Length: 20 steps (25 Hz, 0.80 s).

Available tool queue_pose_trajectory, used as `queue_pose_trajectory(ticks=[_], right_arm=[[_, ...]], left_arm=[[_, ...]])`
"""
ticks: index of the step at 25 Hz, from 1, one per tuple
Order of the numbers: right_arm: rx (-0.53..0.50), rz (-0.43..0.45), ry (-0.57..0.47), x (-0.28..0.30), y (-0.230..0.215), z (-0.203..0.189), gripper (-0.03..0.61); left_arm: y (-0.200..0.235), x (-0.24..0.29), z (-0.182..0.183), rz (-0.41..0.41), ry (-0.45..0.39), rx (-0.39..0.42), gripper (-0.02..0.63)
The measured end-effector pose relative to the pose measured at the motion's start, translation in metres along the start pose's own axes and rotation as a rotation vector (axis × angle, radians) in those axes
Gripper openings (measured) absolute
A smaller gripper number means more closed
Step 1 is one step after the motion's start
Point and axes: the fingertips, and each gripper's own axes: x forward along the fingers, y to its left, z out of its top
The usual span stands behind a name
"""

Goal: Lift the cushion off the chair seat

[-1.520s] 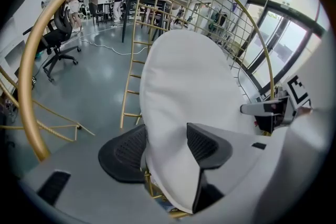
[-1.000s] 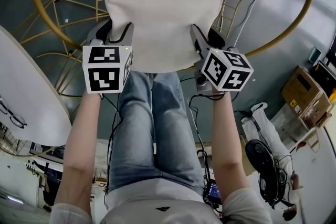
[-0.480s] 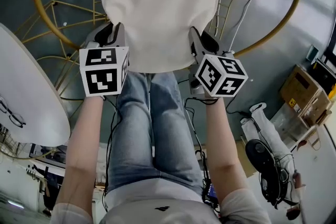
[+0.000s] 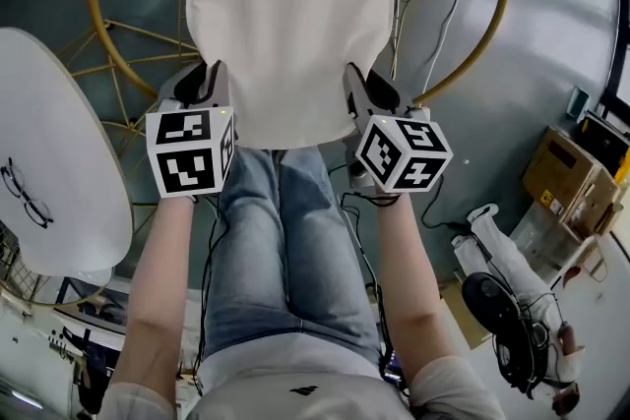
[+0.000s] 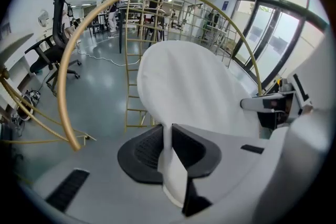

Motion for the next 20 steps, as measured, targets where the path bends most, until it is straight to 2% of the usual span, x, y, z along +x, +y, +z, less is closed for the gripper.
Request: queue_pose_trajectory(ticks=[14,20], right_arm=[[-0.037,0.041,-0.115,-0.065,0.024,0.066,0.071],[-0.032,0.047,-0.161,-0.105,0.022,0.096,0.071]], left_arm=[[-0.016,-0.073,0.058,0.038,-0.123,-0.022,0.06],[-0.039,-0.108,0.091,0.044,-0.169,0.005,0.06]])
